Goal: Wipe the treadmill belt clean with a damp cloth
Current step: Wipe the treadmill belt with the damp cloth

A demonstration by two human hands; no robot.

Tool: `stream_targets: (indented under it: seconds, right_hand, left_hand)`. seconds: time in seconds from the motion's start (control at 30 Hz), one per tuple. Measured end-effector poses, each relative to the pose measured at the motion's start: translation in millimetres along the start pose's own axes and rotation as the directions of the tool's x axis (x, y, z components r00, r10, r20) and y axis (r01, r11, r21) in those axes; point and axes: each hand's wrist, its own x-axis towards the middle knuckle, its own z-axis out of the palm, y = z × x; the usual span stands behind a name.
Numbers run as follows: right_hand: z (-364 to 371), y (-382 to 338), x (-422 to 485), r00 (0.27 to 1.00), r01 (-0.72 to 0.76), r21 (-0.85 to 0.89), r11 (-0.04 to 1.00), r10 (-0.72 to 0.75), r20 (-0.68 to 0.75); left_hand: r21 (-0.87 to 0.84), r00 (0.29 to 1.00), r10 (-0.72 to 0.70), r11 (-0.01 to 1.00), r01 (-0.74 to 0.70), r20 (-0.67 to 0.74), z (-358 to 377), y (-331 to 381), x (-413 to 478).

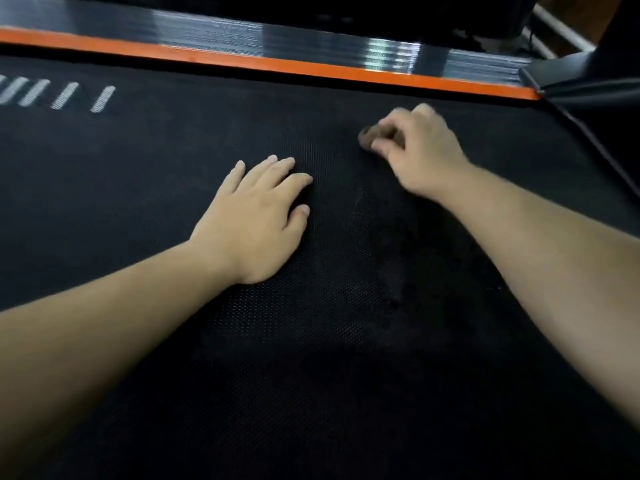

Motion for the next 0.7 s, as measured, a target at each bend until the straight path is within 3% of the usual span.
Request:
stream_targets:
  seconds: [0.07,0.17,0.2,0.27,0.4,0.47,0.53,0.6,0.7]
  right_hand:
    - [8,-12,18,0.995,-0.083,-0.054,0.995,0.086,0.047]
    - [20,-44,-2,0.976,0.196,-0.022,0.98,-0.193,0.097]
    - [19,-46,-3,0.966,0.227,0.011,0.974,-0.227,0.125]
    - [15,-35,18,0.984,0.143,-0.014,0.99,-0.141,0.112]
    - [17,-18,75,0.965,-0.26,-0.093,0.961,0.255,-0.058]
    - [30,-34,79,0.975,-0.22,-0.085,0.972,0.215,-0.062]
    - [39,-50,75,0.998,-0.058,-0.009,0.998,0.058,-0.018]
    - [38,-49,77,1.0,0.006,0.037,0.999,-0.007,0.004]
    - [22,-19,91,0.977,-0.204,-0.079,0.976,0.197,-0.082]
  left_hand:
    - [0.013,1.0,0.003,1.0,-0.003,-0.003,0,-1,0]
    - [0.044,1.0,0.001,0.999,-0.001,-0.002,-2,1,-1]
    - [0.046,1.0,-0.003,0.999,0.003,0.004,-2,2,-1]
    - [0.045,1.0,0.002,0.999,-0.003,0.011,-2,2,-2]
    - [0.05,1.0,0.007,0.999,-0.007,-0.004,-2,2,-2]
    - [0.053,1.0,0.001,0.999,-0.001,-0.005,-3,2,-3]
    - [0.055,1.0,0.0,0.998,0.0,-0.005,-4,2,-3]
    - [0.061,1.0,0.005,0.998,-0.005,-0.002,-4,1,-2]
    - [0.052,1.0,0.015,0.999,-0.015,0.007,-4,-1,-3]
